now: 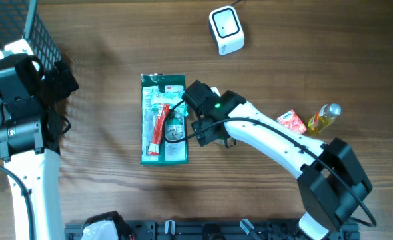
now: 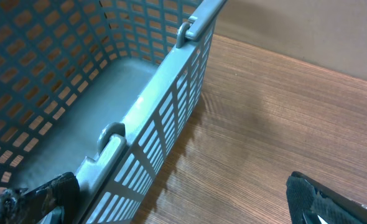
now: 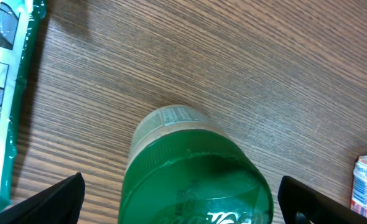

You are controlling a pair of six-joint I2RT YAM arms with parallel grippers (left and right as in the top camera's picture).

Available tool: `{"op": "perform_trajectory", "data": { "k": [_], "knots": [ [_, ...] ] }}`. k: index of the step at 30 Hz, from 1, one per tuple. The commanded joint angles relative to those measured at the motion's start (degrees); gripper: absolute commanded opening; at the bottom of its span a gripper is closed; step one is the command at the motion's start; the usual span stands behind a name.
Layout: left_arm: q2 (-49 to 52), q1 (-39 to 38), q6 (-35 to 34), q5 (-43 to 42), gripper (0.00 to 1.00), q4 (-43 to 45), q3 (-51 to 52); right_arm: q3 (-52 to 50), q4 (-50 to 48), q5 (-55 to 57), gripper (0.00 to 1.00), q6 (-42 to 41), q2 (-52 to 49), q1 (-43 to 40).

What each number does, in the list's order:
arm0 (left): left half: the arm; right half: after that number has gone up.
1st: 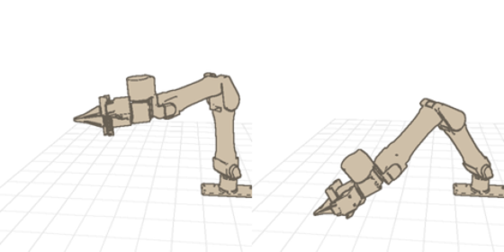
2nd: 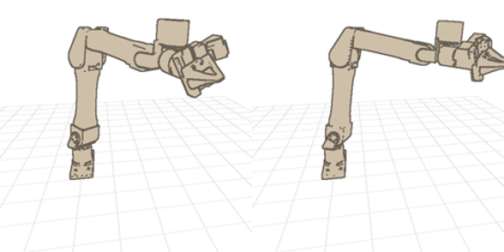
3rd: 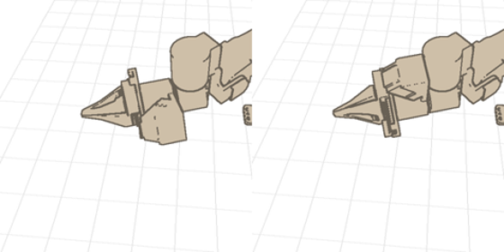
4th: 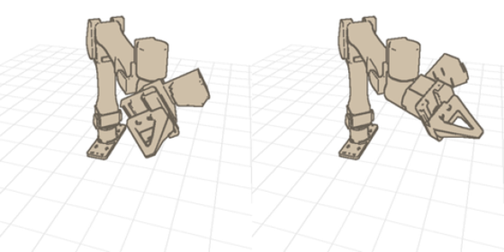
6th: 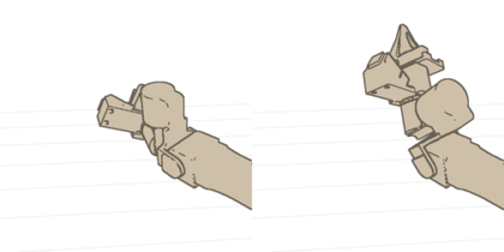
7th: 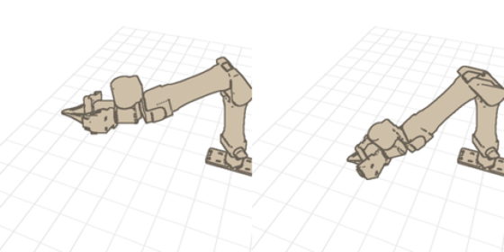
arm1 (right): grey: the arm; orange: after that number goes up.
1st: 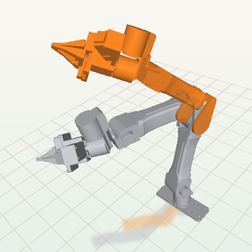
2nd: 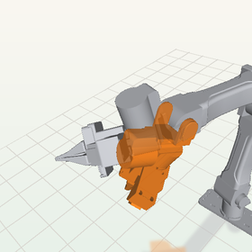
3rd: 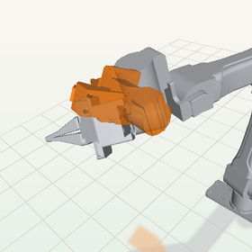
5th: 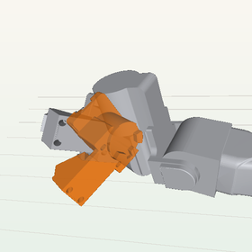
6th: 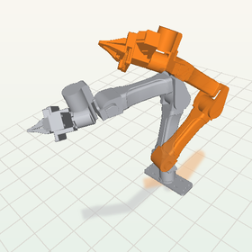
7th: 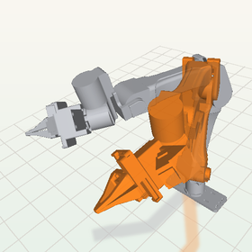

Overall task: Scan the item barcode
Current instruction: 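Reach the right gripper to the green-capped jar and grasp it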

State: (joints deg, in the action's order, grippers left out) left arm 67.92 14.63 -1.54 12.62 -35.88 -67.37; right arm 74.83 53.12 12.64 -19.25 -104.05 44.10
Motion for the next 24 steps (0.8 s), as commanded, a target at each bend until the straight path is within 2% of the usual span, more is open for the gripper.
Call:
{"op": "perform_trajectory", "data": {
  "k": [1, 4, 9, 13, 21, 24],
  "knots": [
    [2.3, 0.3, -2.3, -3.1, 1.0, -3.0, 3.2, -0.4, -0.8, -1.1, 1.0, -0.7, -1.0, 0.1],
    [2.3, 0.3, -2.3, -3.1, 1.0, -3.0, 3.2, -0.4, -1.4, -1.1, 1.0, -0.9, -1.0, 0.0],
    [2.3, 0.3, -2.3, -3.1, 1.0, -3.0, 3.2, -0.3, -2.7, -1.2, 1.0, -9.4, -0.5, -1.0],
    [2.3, 0.3, -2.3, -3.1, 1.0, -3.0, 3.2, -0.1, -3.0, -1.8, 1.0, -10.9, 3.1, -1.3],
    [2.3, 0.3, -2.3, -3.1, 1.0, -3.0, 3.2, -0.2, -3.0, -19.5, 1.0, -10.9, 6.0, -8.4],
    [2.3, 0.3, -2.3, -3.1, 1.0, -3.0, 3.2, -0.2, -3.0, -20.2, 1.0, -10.9, 6.0, -9.2]
  ]
}}
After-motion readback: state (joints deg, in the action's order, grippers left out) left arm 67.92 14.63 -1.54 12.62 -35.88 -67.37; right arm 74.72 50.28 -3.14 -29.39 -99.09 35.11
